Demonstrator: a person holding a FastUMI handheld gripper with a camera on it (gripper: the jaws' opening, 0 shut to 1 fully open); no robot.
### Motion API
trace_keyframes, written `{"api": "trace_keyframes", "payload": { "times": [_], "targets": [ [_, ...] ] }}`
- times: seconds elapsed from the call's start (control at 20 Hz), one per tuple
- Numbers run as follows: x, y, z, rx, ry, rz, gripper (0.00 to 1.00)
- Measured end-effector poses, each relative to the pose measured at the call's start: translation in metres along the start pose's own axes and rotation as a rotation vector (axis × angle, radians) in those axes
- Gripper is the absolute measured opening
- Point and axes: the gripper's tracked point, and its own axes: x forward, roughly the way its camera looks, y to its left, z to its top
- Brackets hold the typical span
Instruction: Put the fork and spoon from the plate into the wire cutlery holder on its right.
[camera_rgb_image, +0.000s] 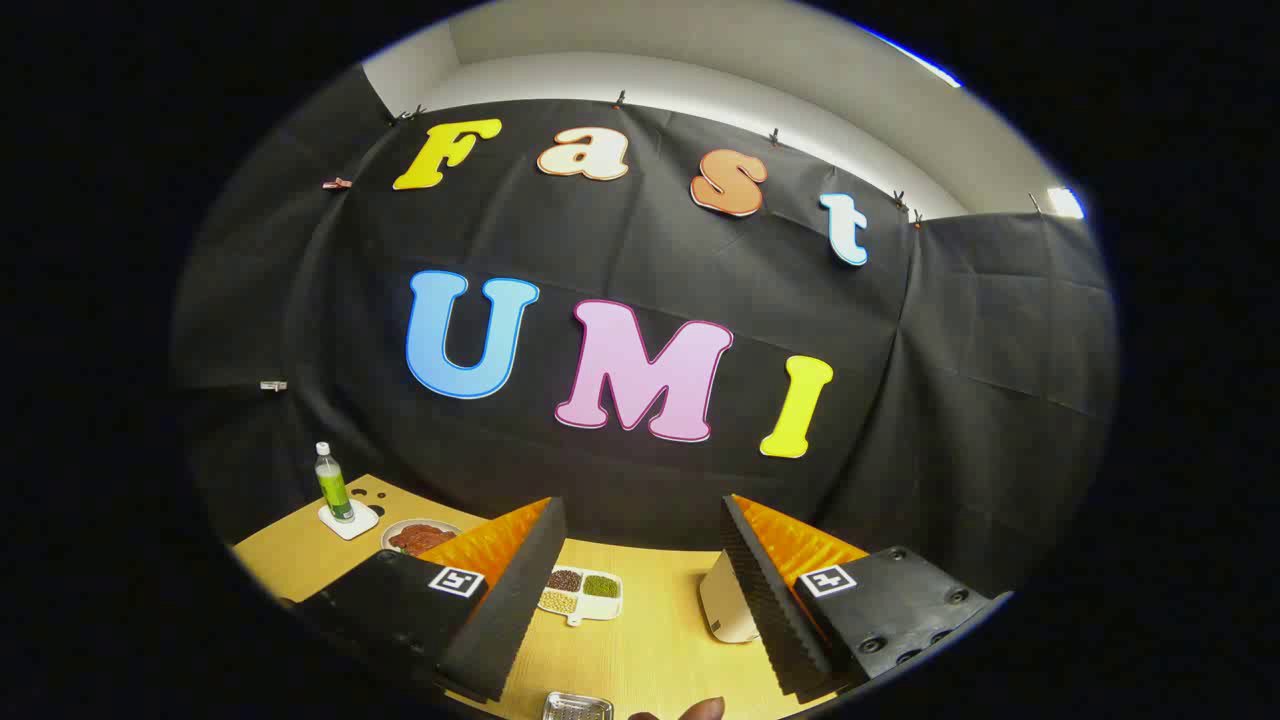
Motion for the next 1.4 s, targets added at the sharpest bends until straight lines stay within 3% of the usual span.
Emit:
{"api": "trace_keyframes", "payload": {
  "times": [0.8,1.15,1.4],
  "targets": [
    [-0.001,0.009,-0.002,0.04,0.004,0.013,0.98],
    [-0.018,0.059,-0.012,0.103,0.087,0.15,0.98],
    [-0.045,0.118,-0.037,0.164,0.226,0.281,0.98]
  ]
}}
